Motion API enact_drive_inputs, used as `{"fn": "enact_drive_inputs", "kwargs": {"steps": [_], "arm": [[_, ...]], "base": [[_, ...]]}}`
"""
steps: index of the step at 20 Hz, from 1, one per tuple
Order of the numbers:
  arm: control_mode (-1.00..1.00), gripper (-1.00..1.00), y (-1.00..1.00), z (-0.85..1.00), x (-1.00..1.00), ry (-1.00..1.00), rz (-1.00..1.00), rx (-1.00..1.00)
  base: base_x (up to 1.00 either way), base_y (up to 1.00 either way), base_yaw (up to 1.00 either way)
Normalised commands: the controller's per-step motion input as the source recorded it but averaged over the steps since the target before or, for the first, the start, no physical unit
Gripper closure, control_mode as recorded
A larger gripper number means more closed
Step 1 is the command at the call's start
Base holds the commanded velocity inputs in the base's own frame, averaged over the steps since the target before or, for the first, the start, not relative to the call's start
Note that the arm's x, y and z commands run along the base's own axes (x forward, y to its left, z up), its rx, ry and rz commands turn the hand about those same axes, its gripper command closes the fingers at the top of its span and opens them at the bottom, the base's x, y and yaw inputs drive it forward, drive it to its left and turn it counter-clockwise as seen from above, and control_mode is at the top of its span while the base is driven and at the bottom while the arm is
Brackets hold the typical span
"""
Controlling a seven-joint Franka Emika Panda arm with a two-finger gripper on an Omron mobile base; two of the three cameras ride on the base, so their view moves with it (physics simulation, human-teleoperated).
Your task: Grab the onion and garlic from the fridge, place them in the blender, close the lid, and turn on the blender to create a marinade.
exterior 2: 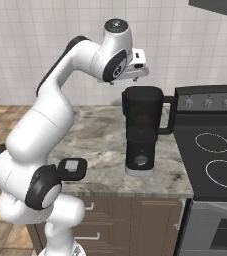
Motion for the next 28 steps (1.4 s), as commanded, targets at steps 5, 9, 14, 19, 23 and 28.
{"fn": "enact_drive_inputs", "kwargs": {"steps": [5,9,14,19,23,28], "arm": [[-1.00,-1.00,0.58,-0.18,-0.94,-0.12,-0.04,0.00],[-1.00,-1.00,0.61,-0.40,-0.99,0.00,-0.01,0.03],[-1.00,-1.00,0.68,-0.49,-0.95,0.06,-0.06,0.09],[-1.00,-1.00,0.84,-0.49,-0.72,0.16,-0.14,0.09],[-1.00,-1.00,0.78,-0.56,-0.37,0.23,-0.16,0.07],[-1.00,-1.00,0.25,-0.60,-0.02,0.17,-0.05,0.01]], "base": [[0.00,0.00,0.00],[0.00,0.00,0.00],[0.00,0.00,0.00],[0.00,0.00,0.00],[0.00,0.00,0.00],[0.00,0.00,0.00]]}}
